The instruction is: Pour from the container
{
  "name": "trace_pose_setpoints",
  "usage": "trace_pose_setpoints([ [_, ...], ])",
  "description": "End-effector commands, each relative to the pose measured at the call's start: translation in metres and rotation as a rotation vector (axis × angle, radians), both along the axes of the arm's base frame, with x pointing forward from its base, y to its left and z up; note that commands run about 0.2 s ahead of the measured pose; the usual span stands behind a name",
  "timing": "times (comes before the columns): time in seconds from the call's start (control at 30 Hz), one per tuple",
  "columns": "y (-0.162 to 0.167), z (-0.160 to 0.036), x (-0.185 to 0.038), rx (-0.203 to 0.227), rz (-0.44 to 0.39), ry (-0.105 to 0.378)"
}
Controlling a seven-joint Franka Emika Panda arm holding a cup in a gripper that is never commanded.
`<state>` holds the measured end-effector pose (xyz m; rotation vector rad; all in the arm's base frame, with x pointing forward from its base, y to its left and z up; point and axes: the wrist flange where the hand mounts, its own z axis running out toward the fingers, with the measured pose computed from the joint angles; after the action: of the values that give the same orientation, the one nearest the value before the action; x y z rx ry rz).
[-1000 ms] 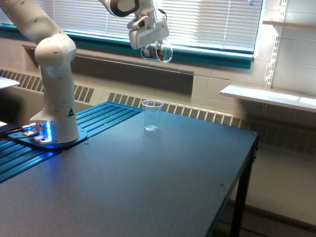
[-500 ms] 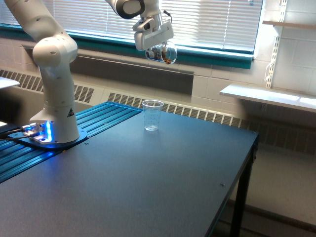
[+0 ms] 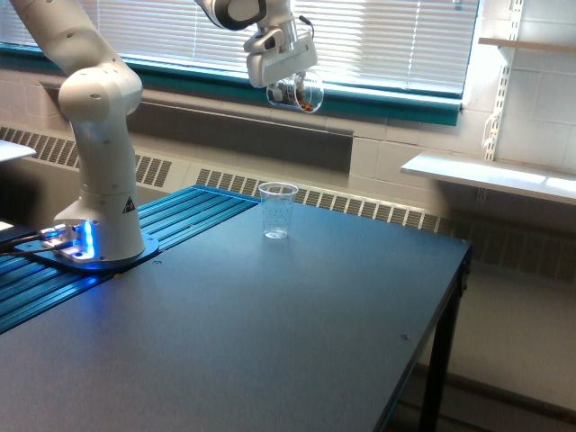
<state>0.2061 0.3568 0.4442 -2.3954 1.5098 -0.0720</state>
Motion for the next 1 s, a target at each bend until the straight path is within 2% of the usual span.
trace_pose_setpoints([
  [0.03, 0.009, 0.003, -0.007, 0.005, -0.058, 0.013],
  [0.63, 0.013, -0.009, -0.018, 0.023, -0.136, 0.057],
  [1.0, 0.008, -0.016, -0.025, 0.007, -0.202, 0.086],
])
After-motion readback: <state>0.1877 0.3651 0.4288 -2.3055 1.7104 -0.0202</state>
